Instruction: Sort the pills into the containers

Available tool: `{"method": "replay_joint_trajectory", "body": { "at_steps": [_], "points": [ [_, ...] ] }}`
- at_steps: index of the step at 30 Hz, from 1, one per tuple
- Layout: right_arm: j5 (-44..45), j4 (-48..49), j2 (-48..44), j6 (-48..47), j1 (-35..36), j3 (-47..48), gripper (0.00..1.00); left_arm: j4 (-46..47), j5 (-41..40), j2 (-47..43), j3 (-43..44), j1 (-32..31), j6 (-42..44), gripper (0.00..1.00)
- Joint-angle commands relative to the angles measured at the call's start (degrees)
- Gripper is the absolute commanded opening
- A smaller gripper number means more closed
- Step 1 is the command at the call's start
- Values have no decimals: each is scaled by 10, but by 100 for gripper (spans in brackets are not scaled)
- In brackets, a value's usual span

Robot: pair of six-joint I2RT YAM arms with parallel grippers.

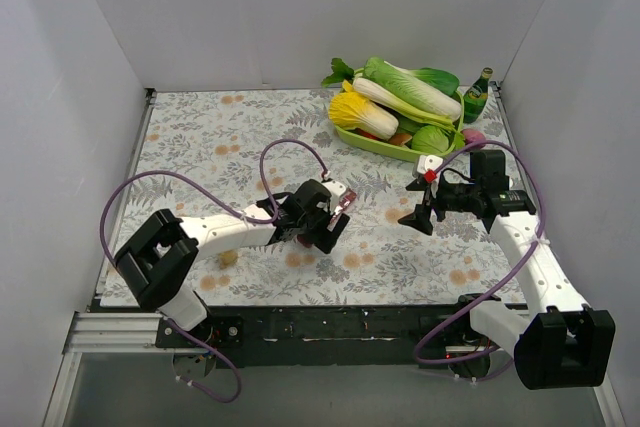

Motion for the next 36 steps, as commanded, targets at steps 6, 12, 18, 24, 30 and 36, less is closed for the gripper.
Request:
{"method": "replay_joint_trajectory", "body": {
  "at_steps": [6,12,18,24,30,36],
  "points": [
    [-27,12,-8,1,1,-8,92,1,-22,-11,4,18,21,83],
    [-31,15,-3,3,1,-9,92,12,8,-6,1,50,34,79],
    [-33,18,1,6,2,-12,92,14,67,27,4,62,51,72],
    [-30,11,14,2,2,-5,92,20,98,52,-4,62,84,58],
    [-28,-79,57,-166,30,10,89,37,137,33,-27,61,149,31],
    [-2,-183,110,-466,69,14,88,59,201,-12,-73,60,208,23]
  ]
}}
